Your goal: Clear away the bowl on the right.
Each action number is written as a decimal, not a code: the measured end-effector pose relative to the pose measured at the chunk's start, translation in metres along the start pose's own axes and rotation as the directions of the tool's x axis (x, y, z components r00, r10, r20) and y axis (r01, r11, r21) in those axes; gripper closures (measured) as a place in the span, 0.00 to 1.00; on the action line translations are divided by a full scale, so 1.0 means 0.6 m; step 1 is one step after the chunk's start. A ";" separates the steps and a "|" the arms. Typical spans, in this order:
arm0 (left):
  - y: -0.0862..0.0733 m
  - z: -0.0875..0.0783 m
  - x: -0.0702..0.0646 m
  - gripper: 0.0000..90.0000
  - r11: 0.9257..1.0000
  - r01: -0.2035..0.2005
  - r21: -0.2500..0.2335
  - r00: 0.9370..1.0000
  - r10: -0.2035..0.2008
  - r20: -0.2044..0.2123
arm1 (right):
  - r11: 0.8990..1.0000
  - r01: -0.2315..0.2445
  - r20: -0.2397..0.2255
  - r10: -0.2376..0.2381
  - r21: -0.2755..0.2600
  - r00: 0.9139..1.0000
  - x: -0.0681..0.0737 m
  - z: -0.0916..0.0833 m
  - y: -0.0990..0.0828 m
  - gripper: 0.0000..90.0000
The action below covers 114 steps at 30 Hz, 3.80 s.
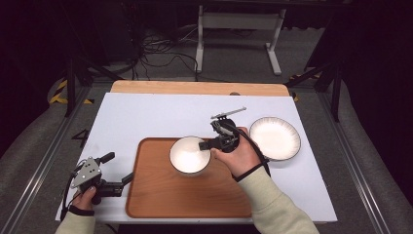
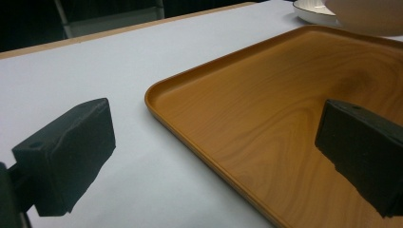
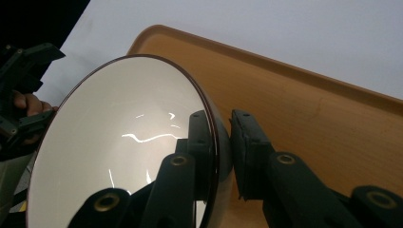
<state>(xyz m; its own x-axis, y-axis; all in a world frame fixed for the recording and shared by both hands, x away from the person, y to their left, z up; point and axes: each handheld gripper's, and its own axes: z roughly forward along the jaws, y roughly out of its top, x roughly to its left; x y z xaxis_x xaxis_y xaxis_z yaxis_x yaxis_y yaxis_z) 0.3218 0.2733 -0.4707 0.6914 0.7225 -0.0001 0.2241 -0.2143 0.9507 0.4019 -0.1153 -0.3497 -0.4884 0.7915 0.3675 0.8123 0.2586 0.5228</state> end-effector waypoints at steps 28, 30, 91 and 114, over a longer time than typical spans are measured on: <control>0.000 0.000 0.000 0.00 1.000 -0.007 0.005 1.000 0.007 -0.001 | 0.997 -0.023 0.043 0.019 0.080 0.999 -0.018 0.055 -0.031 0.88; 0.000 0.000 -0.001 0.00 1.000 -0.007 0.004 1.000 0.007 -0.003 | 0.996 -0.021 0.046 0.018 0.085 0.999 -0.019 0.058 -0.033 0.88; 0.001 0.002 -0.003 0.00 1.000 -0.007 0.013 1.000 0.007 -0.003 | 0.762 0.481 0.063 -0.508 -0.433 0.859 -0.038 -0.008 -0.073 0.45; 0.001 0.002 -0.004 0.00 1.000 -0.017 0.014 1.000 0.017 -0.004 | 0.634 0.528 0.150 -0.550 -0.565 0.822 -0.102 -0.080 -0.126 0.28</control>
<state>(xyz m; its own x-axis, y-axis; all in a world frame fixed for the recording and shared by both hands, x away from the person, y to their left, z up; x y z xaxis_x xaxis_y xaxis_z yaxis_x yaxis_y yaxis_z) 0.3212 0.2709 -0.4705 0.6923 0.7214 0.0170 0.2221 -0.2353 0.9462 0.3549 -0.2096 -0.3749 -0.8003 0.5911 -0.1010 0.0773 0.2687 0.9601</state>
